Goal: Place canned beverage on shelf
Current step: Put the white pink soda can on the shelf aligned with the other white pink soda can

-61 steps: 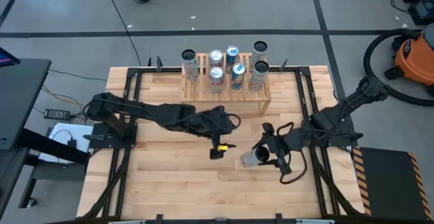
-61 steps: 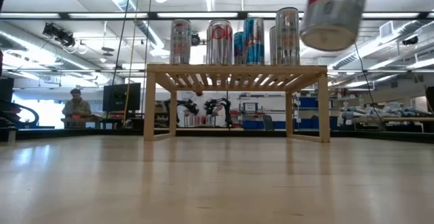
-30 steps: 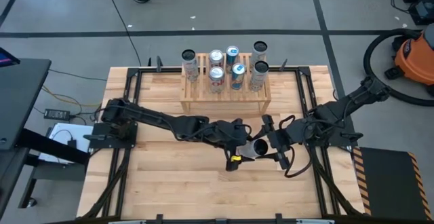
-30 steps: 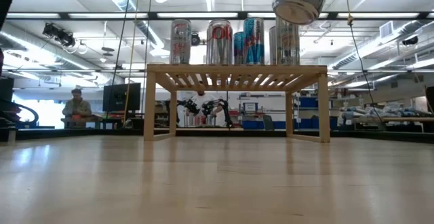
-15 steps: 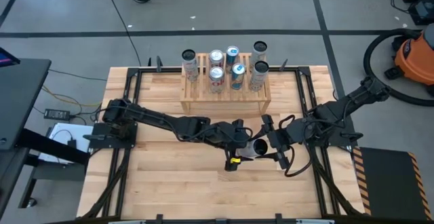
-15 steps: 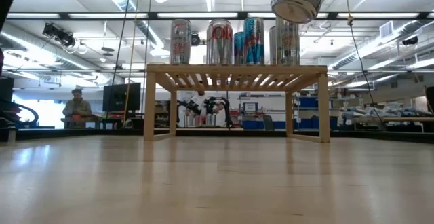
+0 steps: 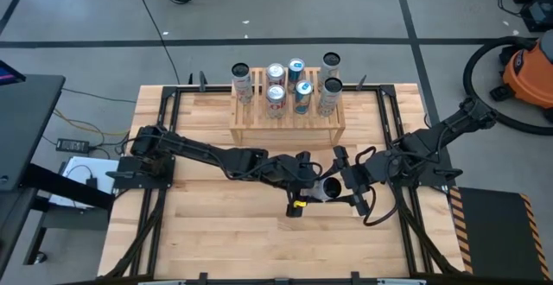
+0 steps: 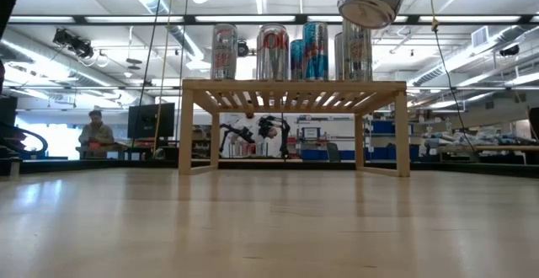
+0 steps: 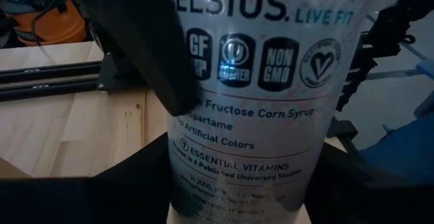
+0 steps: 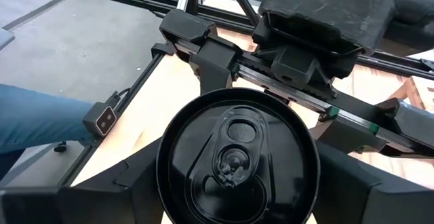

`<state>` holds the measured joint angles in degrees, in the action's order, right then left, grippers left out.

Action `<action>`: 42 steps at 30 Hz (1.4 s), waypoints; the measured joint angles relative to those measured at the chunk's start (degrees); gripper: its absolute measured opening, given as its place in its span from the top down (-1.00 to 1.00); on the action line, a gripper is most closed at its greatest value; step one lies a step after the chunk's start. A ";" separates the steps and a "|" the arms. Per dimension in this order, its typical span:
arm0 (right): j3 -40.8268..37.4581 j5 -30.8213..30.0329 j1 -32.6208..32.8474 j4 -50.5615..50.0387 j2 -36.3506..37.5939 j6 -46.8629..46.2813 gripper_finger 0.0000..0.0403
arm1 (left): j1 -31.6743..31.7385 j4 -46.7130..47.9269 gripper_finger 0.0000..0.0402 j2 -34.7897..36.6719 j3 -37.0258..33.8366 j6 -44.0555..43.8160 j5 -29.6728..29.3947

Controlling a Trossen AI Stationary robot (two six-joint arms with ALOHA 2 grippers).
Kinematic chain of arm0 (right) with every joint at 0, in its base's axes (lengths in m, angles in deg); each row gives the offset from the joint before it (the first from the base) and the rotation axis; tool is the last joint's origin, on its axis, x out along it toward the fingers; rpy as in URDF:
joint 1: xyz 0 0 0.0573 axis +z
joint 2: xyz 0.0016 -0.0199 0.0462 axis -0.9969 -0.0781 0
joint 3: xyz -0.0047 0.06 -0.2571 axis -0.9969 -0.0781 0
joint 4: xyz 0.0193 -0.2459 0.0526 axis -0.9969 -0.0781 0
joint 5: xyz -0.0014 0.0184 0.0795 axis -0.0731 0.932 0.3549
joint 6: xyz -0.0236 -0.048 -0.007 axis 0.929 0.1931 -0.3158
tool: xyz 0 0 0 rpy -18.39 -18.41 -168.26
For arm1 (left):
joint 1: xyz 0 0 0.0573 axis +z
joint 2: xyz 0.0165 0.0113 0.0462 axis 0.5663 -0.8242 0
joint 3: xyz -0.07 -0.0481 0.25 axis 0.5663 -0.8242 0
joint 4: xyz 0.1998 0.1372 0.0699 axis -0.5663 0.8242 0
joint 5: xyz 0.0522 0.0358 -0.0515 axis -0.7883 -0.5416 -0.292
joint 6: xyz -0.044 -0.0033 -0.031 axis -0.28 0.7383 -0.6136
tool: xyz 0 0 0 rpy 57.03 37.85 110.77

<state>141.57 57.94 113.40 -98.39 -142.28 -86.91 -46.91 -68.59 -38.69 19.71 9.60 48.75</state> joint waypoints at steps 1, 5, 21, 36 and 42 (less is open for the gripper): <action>0.00 -0.06 0.00 0.00 -0.02 0.04 -0.42 | -0.05 0.00 -0.26 0.00 0.00 0.47 -0.10; -0.01 0.31 0.00 1.21 -0.02 0.47 -0.50 | -0.28 -0.32 -0.29 0.04 0.05 1.34 -0.14; 0.00 -6.63 2.62 5.11 0.68 8.13 -0.88 | -0.62 2.25 -0.28 0.44 0.13 1.19 -0.04; 0.04 -11.73 9.71 5.61 9.25 7.80 -0.95 | 1.44 18.55 -0.30 12.21 0.14 0.93 -4.25; 0.02 -11.73 10.88 4.61 10.01 7.78 -0.95 | 4.94 26.28 -0.31 18.61 0.15 2.90 -4.73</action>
<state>141.59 46.21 124.28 -93.78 -132.27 -79.13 -41.97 -42.30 -20.08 19.86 12.50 44.03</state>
